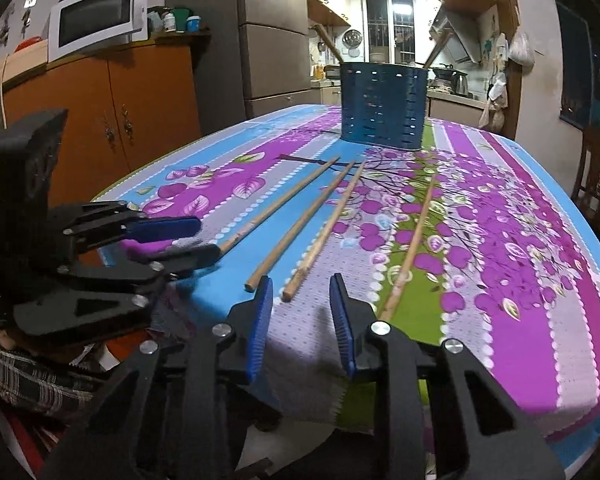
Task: Organize utensils
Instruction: 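Move both open tools back over the remaining chopsticks, then close the left tool on a chopstick while the right tool grasps another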
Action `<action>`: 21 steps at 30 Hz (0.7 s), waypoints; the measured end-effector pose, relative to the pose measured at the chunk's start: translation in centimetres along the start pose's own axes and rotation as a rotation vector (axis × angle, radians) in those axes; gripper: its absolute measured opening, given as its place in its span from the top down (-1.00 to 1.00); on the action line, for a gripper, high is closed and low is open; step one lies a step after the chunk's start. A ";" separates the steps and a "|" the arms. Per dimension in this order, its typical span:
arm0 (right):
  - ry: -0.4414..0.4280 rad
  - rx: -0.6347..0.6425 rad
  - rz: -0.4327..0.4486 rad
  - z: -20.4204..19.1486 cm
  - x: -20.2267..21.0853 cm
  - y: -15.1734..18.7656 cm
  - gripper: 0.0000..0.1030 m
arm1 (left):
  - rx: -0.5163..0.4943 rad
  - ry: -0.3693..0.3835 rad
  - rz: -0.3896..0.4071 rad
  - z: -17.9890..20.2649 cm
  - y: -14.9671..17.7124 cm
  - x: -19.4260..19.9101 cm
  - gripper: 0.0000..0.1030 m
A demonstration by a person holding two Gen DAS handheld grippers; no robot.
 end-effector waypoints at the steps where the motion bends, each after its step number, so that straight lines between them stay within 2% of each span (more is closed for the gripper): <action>1: 0.001 0.004 -0.003 -0.1 -0.1 0.0 0.49 | 0.002 0.003 -0.003 0.1 0.1 -0.2 0.33; 10: 0.010 0.012 -0.026 -0.5 -1.8 0.0 0.63 | 0.023 0.007 0.014 -0.5 0.2 -0.5 0.35; 13: 0.031 0.013 -0.021 -0.6 -2.0 0.2 0.82 | 0.033 0.027 0.023 -0.5 0.3 -0.4 0.51; 16: 0.029 -0.022 -0.018 -0.2 -1.9 0.2 0.85 | 0.045 0.029 0.034 -0.4 0.5 -0.2 0.65; 17: 0.027 -0.034 -0.017 0.0 -1.9 0.2 0.86 | 0.056 0.024 0.037 -0.4 0.6 -0.2 0.76; 21: 0.022 -0.070 -0.010 0.5 -1.7 0.2 0.89 | 0.095 0.024 0.039 -0.9 0.6 -0.3 0.81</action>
Point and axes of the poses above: each gripper's, at about its wrist camera, not at the fingertips, and x roughly against the way its jaws point, z to its right, y to its underside, the point moved 2 cm from there along -x, roughly the way its jaws point, and after that the axes turned 3 degrees about y, right-handed, at the moved point
